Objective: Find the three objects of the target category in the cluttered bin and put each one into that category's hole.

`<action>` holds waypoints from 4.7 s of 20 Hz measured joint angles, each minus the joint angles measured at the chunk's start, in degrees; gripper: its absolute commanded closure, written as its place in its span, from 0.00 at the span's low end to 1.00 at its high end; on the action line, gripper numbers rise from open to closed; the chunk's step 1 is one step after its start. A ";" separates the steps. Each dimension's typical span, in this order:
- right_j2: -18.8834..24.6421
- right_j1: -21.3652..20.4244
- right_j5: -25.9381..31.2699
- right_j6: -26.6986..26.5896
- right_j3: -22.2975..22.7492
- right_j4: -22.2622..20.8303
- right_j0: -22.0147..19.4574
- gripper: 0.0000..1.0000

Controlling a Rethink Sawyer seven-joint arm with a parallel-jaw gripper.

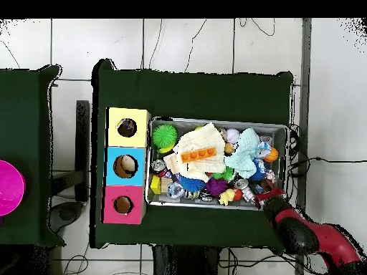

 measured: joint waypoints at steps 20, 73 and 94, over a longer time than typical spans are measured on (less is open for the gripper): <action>3.95 8.66 -6.50 -9.45 10.22 -0.53 7.18 0.00; -15.42 -22.93 -11.34 -9.03 9.02 17.71 30.83 0.00; -11.19 -14.27 7.13 -9.15 -3.55 16.73 16.07 0.00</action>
